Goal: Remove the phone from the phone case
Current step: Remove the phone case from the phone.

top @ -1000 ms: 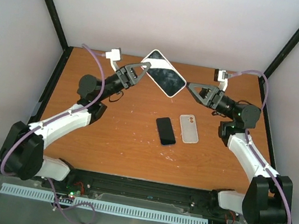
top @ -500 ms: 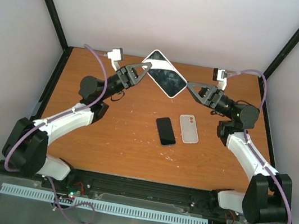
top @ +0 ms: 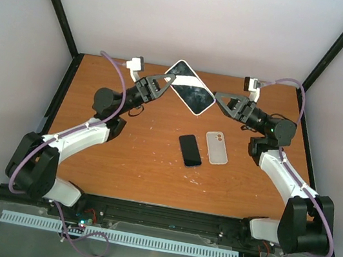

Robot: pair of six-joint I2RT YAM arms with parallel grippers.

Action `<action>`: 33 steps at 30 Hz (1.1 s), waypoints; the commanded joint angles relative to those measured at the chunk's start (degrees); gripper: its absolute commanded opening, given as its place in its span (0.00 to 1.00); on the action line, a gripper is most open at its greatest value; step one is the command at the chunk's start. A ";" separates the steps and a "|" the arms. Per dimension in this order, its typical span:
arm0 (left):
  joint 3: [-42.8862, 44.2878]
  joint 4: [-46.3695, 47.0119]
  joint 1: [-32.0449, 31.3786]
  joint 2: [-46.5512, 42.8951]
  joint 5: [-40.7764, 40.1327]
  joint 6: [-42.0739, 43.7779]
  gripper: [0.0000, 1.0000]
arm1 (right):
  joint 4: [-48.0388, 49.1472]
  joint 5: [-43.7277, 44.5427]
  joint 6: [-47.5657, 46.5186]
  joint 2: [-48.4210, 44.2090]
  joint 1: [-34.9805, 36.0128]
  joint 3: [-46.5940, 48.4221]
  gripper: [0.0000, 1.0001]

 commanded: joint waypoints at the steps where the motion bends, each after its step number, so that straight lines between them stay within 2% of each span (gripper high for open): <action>1: 0.05 7.27 -0.42 -0.12 -1.40 -2.14 0.00 | -0.28 0.68 -1.29 -0.90 0.34 0.04 0.35; 8: 0.38 10.19 -0.40 1.85 -0.88 -4.25 0.00 | -2.31 0.39 -2.90 -1.79 0.71 -1.89 0.30; 14: 0.57 9.94 -0.42 2.04 -1.04 -4.09 0.00 | -2.16 0.63 -2.61 -2.03 0.75 -2.02 0.30; 20: -0.15 11.52 -0.41 3.09 -1.34 -5.18 0.00 | 6.38 1.91 3.05 -1.06 0.80 -1.52 0.22; 24: -0.60 17.62 0.05 6.88 0.53 -7.47 0.00 | 13.77 1.98 8.91 0.13 0.86 1.46 0.19; 26: 0.26 21.73 0.19 10.38 1.93 -9.93 0.00 | 15.36 1.99 10.25 0.02 1.20 2.23 0.10; 28: 1.27 26.92 0.15 13.96 2.20 -13.61 0.00 | 14.68 1.80 9.48 -0.42 1.59 2.42 0.03; 30: 2.01 29.78 -0.02 16.29 1.57 -16.00 0.00 | 12.19 1.11 7.05 -1.17 3.22 2.01 0.03; 33: 2.58 28.34 -0.56 15.53 1.29 -14.63 0.00 | 6.74 0.16 3.24 -2.25 3.79 0.83 0.03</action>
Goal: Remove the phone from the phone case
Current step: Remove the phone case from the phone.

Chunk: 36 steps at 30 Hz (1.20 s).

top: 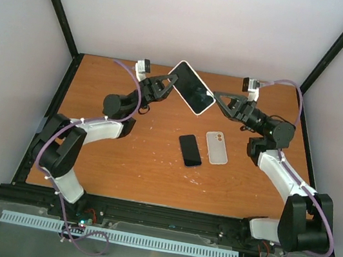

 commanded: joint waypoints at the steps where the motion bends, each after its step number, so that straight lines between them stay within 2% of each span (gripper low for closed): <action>1: 1.82 4.74 -0.91 0.90 1.16 0.04 0.00 | -0.88 -1.11 -5.82 -3.29 2.85 0.87 0.03; 3: 3.06 3.94 -1.35 0.65 1.75 -0.32 0.00 | -8.31 -1.25 -10.63 -4.19 2.90 -0.50 0.03; 10: 7.24 16.49 -4.54 5.58 0.40 -11.47 0.00 | -26.39 1.15 -23.70 -4.20 1.18 -4.01 0.03; 18: 8.59 16.80 -5.82 2.62 0.33 -11.99 0.00 | -54.28 6.41 -45.16 -4.44 -3.88 -2.75 0.03; 26: 9.05 16.92 -6.08 -0.58 0.67 -12.60 0.00 | -54.63 8.02 -46.72 -3.38 -4.86 -3.11 0.03; 33: 9.27 16.59 -6.26 -0.75 0.94 -12.03 0.00 | -54.20 4.67 -48.48 -3.64 -3.87 -1.02 0.03; 36: 8.26 14.54 -6.33 -0.61 1.03 -10.07 0.00 | -59.14 2.62 -55.38 -5.17 -0.45 3.14 0.08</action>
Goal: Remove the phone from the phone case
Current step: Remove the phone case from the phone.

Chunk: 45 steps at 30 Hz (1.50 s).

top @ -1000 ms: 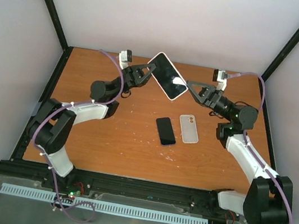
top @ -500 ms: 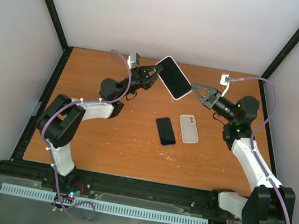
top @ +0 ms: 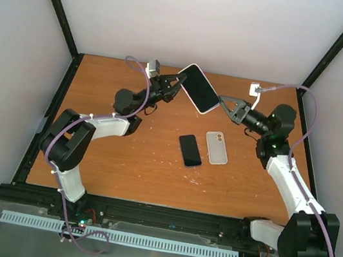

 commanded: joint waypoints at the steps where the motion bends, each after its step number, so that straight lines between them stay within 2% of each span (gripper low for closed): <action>1: 3.77 22.00 -4.89 -5.86 3.17 -2.54 0.00 | -15.31 -2.87 -11.12 0.35 6.99 4.37 0.13; 5: 3.83 21.90 -5.06 -4.70 3.42 -0.82 0.00 | -19.31 -3.91 -13.49 -1.70 10.41 5.43 0.32; 7: 4.81 21.99 -5.12 -3.92 4.17 -0.65 0.00 | -21.40 -4.15 -13.89 -1.90 10.75 5.41 0.38; 9: 5.98 21.97 -5.31 -3.12 4.90 -1.21 0.00 | -21.73 -6.04 -14.12 -1.63 10.92 5.28 0.38; 14: 7.22 20.23 -5.37 -1.10 7.95 -1.96 0.00 | -19.45 -8.78 -13.78 -1.68 10.94 5.03 0.33; 18: 4.96 16.12 -5.32 -1.83 10.18 -0.62 0.00 | -17.66 -8.34 -13.44 -1.97 10.97 4.60 0.16; 20: 3.91 13.68 -5.34 -2.45 11.70 0.96 0.00 | -17.49 -8.68 -13.82 -1.63 10.90 4.72 0.04; 21: 3.30 12.38 -5.29 -2.88 12.04 1.70 0.04 | -17.68 -8.58 -14.13 -1.62 10.77 4.72 0.03; 23: 2.10 9.27 -4.81 -4.02 12.97 3.95 0.21 | -19.13 -7.32 -15.00 -2.04 10.47 4.59 0.03; 26: 0.00 -0.33 -3.47 -7.48 13.36 10.02 0.55 | -19.98 -5.37 -15.39 -3.55 8.70 3.59 0.03; 27: -0.95 -5.42 -3.00 -9.47 12.88 14.25 0.64 | -20.25 -4.90 -15.45 -3.94 8.02 3.26 0.03; 31: 0.52 -31.41 -1.95 -17.19 8.01 31.49 0.83 | -22.37 -3.51 -16.74 -4.66 6.36 2.56 0.03; 35: 3.61 -56.16 -1.84 -22.23 -5.06 43.38 0.97 | -25.00 -0.86 -19.22 -4.95 4.97 2.16 0.03; 38: 3.69 -66.71 -1.90 -24.00 -15.29 47.06 1.00 | -31.97 3.57 -25.60 -4.78 4.30 3.25 0.03; 41: 3.71 -73.60 -2.72 -23.31 -22.03 48.32 0.99 | -38.72 11.03 -32.53 -4.68 4.28 3.86 0.03; 45: 4.23 -77.48 -5.34 -19.82 -24.12 48.79 0.99 | -42.77 19.97 -38.69 -5.95 4.27 2.49 0.03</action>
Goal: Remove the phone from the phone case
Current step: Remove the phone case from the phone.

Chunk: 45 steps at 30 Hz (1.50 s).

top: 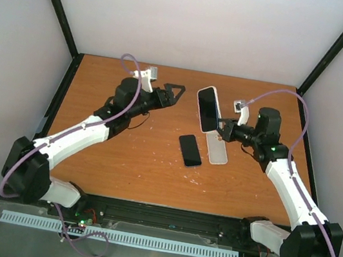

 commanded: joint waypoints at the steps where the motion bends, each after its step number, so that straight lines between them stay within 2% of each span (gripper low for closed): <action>1: 2.53 -11.85 -3.02 4.08 -6.77 4.38 0.99 | -5.53 12.51 -10.04 -2.53 0.03 -0.55 0.03; 8: 8.29 -12.81 -8.42 13.11 -2.04 4.02 0.99 | -7.00 20.13 -12.01 -3.51 0.45 -3.86 0.03; 17: 14.07 -10.57 -11.02 20.32 3.40 3.69 0.99 | -7.82 21.04 -13.86 -3.94 0.43 -4.28 0.03; 22: 19.47 -12.94 -12.82 24.04 4.60 4.75 0.99 | -7.14 21.26 -13.47 -3.80 0.43 -4.65 0.03; 34: 26.00 -18.30 -15.22 30.14 5.25 5.63 1.00 | -6.75 21.60 -12.59 -4.01 0.47 -4.57 0.03; 45: 27.37 -20.40 -15.43 31.52 5.70 4.63 0.99 | -6.06 22.83 -11.57 -3.71 0.43 -3.72 0.03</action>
